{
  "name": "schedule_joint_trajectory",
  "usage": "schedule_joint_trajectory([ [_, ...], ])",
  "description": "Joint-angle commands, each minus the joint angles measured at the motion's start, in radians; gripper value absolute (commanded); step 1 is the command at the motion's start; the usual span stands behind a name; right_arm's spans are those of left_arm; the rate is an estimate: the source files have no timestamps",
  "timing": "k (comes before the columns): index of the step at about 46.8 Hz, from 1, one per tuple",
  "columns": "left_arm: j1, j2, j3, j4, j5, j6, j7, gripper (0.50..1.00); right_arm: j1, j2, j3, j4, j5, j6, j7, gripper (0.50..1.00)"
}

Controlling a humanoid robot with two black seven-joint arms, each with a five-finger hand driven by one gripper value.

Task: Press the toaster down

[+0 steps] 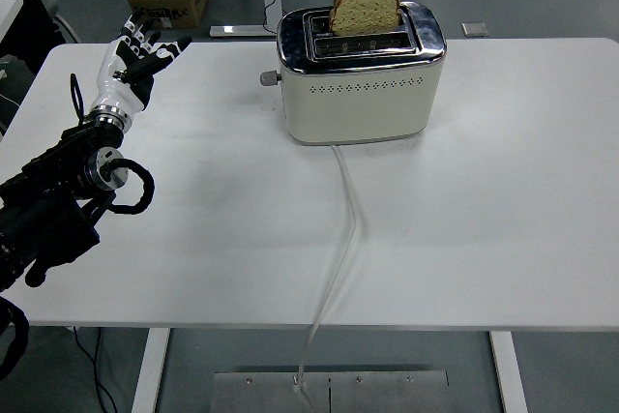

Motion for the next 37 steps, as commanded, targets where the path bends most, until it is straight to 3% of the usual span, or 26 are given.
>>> schedule_joint_trajectory([
  [1, 0.002, 0.000, 0.001, 0.000, 0.001, -0.001, 0.000, 1.000, 0.001, 0.000, 0.000, 0.000, 0.000, 0.000, 0.000, 1.000],
  [27, -0.010, 0.049, 0.004, -0.003, 0.012, -0.004, 0.000, 1.000, -0.001, 0.000, 0.000, 0.000, 0.000, 0.000, 0.000, 0.998],
  [37, -0.010, 0.078, 0.004, -0.012, 0.194, -0.036, 0.001, 1.000, 0.001, 0.000, 0.000, 0.000, 0.000, 0.000, 0.000, 1.000],
])
